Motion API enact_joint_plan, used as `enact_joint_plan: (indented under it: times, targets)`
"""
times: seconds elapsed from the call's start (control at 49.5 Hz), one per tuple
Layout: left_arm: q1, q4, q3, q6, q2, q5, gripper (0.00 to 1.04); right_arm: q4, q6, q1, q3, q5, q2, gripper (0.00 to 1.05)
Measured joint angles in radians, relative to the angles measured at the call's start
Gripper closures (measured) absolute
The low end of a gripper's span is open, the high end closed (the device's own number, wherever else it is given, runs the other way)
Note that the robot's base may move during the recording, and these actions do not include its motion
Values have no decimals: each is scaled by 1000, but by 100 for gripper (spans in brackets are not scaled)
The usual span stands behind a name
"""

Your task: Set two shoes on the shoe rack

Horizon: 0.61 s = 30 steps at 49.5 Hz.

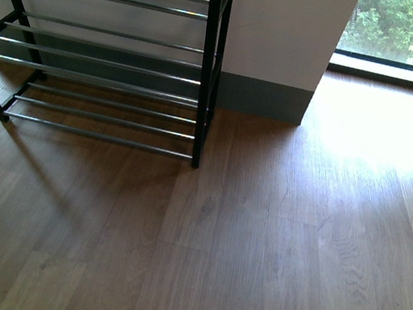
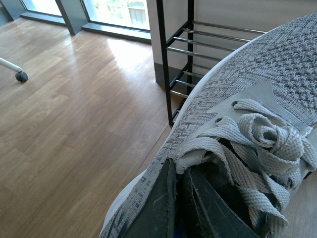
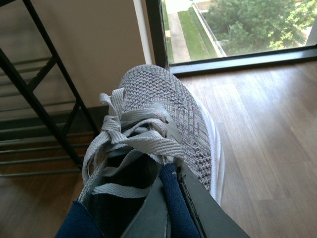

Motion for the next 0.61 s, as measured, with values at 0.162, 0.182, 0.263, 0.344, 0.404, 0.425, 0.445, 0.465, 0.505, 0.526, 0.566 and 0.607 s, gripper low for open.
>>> enact_joint_plan:
  times: [0.162, 0.182, 0.263, 0.344, 0.404, 0.425, 0.445, 0.465, 0.505, 0.526, 0.566, 0.607]
  targets:
    - [0, 0, 0, 0, 0, 2, 103, 0, 0, 0, 0, 1, 0, 103]
    - [0, 0, 0, 0, 0, 2, 103, 0, 0, 0, 0, 0, 0, 103]
    - [0, 0, 0, 0, 0, 2, 103, 0, 0, 0, 0, 0, -1, 103]
    - [0, 0, 0, 0, 0, 1, 103, 0, 0, 0, 0, 0, -1, 103]
    - [0, 0, 0, 0, 0, 0, 103, 0, 0, 0, 0, 0, -1, 103]
    - [0, 0, 0, 0, 0, 0, 103, 0, 0, 0, 0, 0, 0, 103]
    - [0, 0, 0, 0, 0, 2, 103, 0, 0, 0, 0, 0, 0, 103]
    - [0, 0, 0, 0, 0, 2, 103, 0, 0, 0, 0, 0, 0, 103]
    - [0, 0, 0, 0, 0, 2, 103, 0, 0, 0, 0, 1, 0, 103]
    - [0, 0, 0, 0, 0, 2, 103, 1, 0, 0, 0, 1, -2, 103]
    - [0, 0, 0, 0, 0, 3, 103, 1, 0, 0, 0, 5, -1, 103]
    - [-2, 0, 0, 0, 0, 5, 103, 1, 0, 0, 0, 8, 0, 103]
